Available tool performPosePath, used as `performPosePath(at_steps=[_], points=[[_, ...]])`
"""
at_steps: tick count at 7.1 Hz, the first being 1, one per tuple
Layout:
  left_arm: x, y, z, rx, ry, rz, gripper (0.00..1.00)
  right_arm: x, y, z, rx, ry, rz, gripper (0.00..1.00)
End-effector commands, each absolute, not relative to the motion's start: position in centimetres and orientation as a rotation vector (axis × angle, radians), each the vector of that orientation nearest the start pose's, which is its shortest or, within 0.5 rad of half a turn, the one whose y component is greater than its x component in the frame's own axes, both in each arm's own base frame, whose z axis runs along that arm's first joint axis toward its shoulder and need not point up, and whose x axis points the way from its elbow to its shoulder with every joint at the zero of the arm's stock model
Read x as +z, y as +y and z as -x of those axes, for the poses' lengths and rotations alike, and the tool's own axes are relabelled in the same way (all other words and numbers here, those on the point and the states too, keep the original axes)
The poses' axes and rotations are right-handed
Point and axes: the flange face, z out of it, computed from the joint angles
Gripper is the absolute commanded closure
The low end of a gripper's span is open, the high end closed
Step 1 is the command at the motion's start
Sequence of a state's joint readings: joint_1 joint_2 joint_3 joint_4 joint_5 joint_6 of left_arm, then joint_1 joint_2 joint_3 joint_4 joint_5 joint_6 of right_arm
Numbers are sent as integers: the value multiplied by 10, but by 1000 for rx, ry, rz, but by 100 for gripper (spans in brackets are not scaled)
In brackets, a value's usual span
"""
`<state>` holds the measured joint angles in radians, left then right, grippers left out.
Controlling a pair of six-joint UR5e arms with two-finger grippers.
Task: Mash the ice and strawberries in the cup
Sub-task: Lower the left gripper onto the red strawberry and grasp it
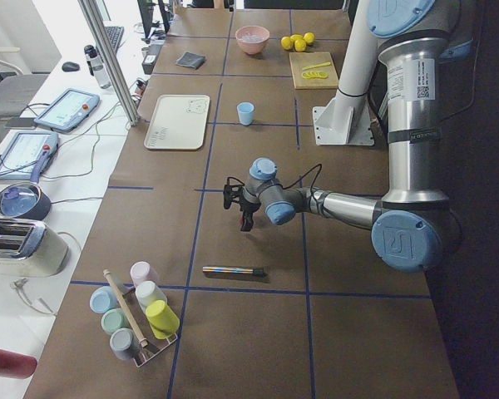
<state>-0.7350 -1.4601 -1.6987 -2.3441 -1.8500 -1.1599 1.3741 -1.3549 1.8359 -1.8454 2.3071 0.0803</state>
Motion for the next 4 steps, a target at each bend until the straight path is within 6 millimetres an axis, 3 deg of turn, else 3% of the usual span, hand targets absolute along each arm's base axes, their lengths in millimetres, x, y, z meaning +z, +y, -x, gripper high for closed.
performPosePath(at_steps=[1,2,4], points=[[576,-403,-286,-198,802,-204,32,448,-553,42,-184,-755,-92,1],[575,-404,-285,-199,803,-205,45,448,-553,42,-184,-755,-92,1],[572,-403,-283,-200,807,-209,83,448,-553,42,-182,-755,-92,1]])
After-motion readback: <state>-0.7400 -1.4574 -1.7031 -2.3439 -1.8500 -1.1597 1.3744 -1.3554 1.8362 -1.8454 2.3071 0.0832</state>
